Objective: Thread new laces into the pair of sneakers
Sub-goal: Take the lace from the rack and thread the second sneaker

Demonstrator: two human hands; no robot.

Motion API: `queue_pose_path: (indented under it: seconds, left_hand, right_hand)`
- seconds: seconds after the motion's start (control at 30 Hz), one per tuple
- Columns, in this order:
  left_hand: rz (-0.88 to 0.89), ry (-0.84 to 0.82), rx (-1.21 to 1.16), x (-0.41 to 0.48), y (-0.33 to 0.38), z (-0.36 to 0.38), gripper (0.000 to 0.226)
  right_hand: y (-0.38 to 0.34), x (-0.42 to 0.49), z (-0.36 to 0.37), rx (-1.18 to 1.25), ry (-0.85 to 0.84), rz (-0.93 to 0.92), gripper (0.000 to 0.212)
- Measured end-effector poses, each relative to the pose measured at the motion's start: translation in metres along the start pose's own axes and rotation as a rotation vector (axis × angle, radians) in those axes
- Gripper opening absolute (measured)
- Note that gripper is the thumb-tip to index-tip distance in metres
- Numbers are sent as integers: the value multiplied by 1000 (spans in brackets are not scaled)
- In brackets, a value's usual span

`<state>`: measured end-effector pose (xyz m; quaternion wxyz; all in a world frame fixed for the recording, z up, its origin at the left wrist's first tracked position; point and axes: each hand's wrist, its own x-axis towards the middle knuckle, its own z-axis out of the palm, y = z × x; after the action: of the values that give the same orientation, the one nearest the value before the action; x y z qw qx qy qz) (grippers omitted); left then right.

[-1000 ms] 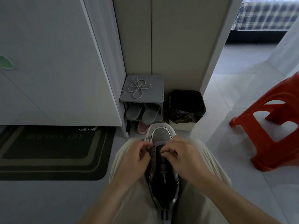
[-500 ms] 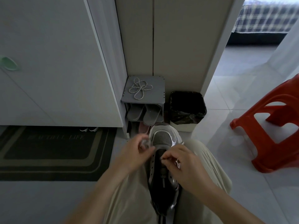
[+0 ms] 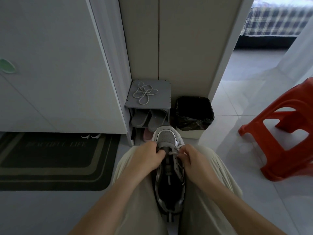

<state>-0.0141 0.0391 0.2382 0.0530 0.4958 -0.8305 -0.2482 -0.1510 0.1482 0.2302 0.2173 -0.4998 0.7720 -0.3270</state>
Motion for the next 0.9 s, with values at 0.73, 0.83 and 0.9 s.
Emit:
queue_pose_path:
  seconds: [0.73,0.83,0.9]
  left_hand:
    - [19,-65,-274,-3,-11,-3,28]
    - [61,-43,-134,-5,1,-4,23]
    - [52,-14,-77,-2,5,-7,16]
  right_hand:
    - [3,14,6,-44,-20,39,8]
    - [3,17,4,-6,-6,69,9]
    - [2,21,1,23,-3,88,9]
